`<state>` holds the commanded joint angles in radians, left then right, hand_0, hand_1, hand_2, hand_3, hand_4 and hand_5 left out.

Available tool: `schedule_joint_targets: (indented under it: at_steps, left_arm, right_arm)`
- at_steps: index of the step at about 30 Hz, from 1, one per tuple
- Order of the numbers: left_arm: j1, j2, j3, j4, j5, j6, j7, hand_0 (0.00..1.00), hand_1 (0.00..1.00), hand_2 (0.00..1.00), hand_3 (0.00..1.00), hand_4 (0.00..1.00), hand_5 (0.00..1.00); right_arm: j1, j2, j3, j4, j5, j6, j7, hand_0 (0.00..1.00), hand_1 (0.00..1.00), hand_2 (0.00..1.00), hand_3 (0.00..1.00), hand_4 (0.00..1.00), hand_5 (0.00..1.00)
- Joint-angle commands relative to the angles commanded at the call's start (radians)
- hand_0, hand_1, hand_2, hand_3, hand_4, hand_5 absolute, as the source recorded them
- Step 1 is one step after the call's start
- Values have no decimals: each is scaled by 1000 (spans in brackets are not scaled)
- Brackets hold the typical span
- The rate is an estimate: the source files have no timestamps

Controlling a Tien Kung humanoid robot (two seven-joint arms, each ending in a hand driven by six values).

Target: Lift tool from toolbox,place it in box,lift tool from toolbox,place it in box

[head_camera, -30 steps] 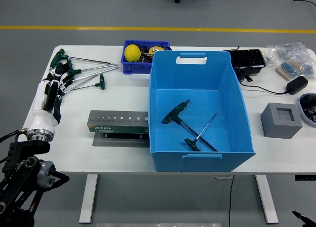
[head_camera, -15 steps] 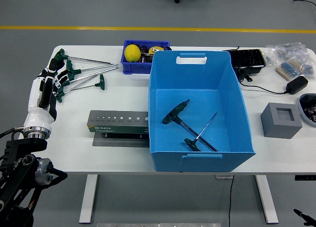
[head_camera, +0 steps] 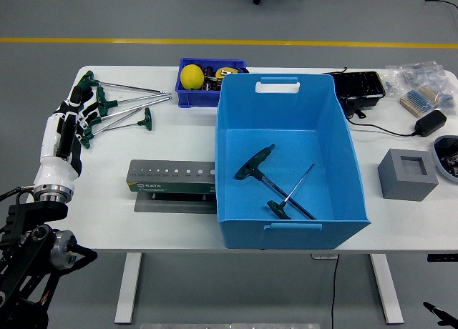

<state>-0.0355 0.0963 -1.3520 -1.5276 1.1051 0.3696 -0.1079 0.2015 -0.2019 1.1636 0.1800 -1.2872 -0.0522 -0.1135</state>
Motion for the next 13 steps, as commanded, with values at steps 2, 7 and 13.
schedule_joint_targets:
  at_steps: [2, 7, 13]
  left_arm:
    - [1, 0, -3, 1, 1, 0, 0, 830, 824, 889, 779, 998, 894]
    - [0, -1, -13, -1, 2, 2, -1, 830, 824, 890, 779, 997, 895]
    - [4, 2, -22, -1, 3, 3, -2, 830, 824, 891, 779, 997, 896]
  right_arm:
    - [2, -1, 3, 0, -5, 1, 0, 771, 692, 729, 685, 968, 771]
    - [3, -1, 6, 0, -17, 4, -3, 770, 692, 729, 686, 968, 771]
    - [4, -1, 4, 0, -29, 9, -5, 770, 690, 729, 685, 967, 770]
